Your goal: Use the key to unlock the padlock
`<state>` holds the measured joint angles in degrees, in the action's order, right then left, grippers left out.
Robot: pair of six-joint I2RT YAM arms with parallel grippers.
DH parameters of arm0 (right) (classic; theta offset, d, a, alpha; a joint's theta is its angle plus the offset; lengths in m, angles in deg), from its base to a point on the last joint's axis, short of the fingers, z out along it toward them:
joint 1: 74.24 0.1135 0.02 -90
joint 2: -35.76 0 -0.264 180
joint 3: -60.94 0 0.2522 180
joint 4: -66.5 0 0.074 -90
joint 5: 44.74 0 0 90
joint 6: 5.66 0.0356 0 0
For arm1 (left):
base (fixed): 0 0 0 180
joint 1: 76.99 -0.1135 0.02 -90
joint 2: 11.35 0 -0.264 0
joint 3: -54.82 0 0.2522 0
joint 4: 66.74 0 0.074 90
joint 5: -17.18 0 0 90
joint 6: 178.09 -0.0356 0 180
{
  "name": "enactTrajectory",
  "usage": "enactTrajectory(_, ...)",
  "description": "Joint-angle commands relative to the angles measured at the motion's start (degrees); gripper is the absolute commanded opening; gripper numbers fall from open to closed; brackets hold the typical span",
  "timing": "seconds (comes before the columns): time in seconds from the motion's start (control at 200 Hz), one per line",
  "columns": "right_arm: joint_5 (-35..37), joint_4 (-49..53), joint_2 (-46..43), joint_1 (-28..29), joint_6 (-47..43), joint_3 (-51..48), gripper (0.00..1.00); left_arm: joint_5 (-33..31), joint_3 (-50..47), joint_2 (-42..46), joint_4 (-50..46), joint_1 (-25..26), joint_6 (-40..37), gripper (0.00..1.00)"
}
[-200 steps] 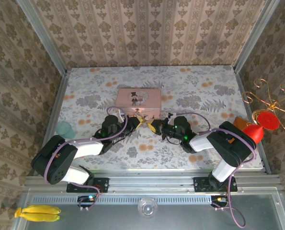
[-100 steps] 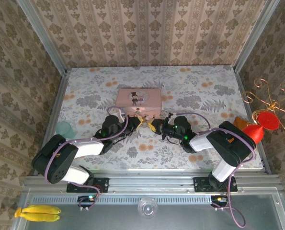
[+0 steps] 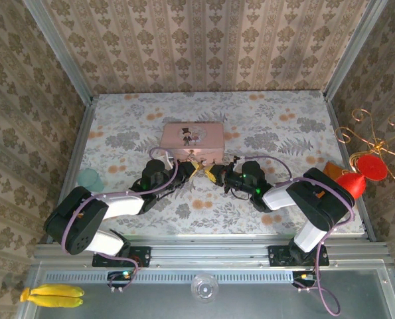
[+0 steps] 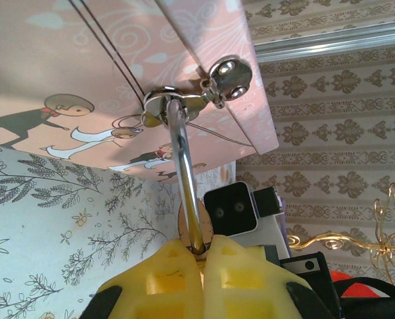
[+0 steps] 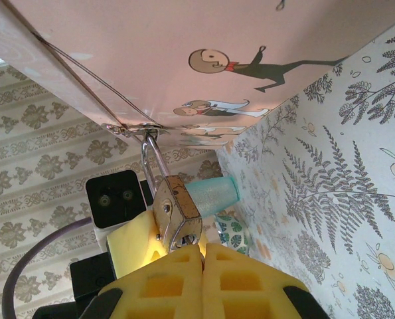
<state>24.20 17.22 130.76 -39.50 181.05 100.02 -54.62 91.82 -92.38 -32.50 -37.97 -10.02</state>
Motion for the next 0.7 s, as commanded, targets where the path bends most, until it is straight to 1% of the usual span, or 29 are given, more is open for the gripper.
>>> enactTrajectory(0.0, 1.53, -2.43, 0.51, -0.46, 0.59, -0.14, 0.00, 4.04, 2.50, 0.48, 7.30, 1.60, -0.72, 0.00)
enactTrajectory(0.375, 1.73, -2.63, 0.48, -0.46, 0.68, -0.17, 0.00, 3.42, 2.89, 0.70, 6.29, 1.86, -0.81, 0.00)
enactTrajectory(0.6, 2.45, 2.66, -2.51, -0.46, -1.37, 1.35, 0.00, 3.35, 4.43, 0.53, 4.81, 3.47, -1.59, 0.00)
enactTrajectory(0.695, 2.35, 3.04, -2.50, -0.55, -1.36, 1.98, 0.00, 3.16, 4.77, 0.57, 5.04, 3.97, -1.51, 0.00)
